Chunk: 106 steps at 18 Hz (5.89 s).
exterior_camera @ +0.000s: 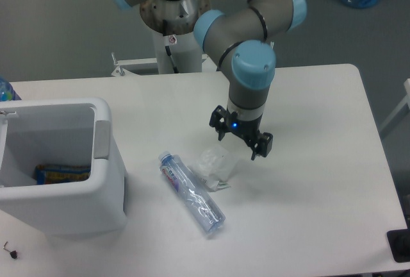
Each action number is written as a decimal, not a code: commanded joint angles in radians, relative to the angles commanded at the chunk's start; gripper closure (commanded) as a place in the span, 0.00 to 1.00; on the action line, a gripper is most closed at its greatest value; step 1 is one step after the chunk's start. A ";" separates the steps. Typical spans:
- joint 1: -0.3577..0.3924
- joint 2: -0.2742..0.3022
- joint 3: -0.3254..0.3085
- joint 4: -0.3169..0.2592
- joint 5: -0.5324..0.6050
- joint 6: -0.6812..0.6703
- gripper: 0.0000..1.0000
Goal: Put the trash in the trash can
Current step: 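Close the gripper on the crumpled white tissue and lift it, then carry the tissue over the white bin and release it inside, then move the empty gripper back and lower it toward the water bottle, then close the gripper on the bottle's cap end and lift it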
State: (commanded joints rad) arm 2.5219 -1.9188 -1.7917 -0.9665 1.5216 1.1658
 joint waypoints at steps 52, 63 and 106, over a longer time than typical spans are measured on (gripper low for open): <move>-0.304 0.408 0.169 0.012 -0.443 -0.696 1.00; -0.342 0.370 0.147 0.014 -0.443 -0.707 0.01; -0.081 -0.284 0.328 0.034 -0.170 -1.046 0.00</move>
State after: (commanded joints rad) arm 2.4406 -2.2027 -1.4634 -0.9327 1.3514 0.1197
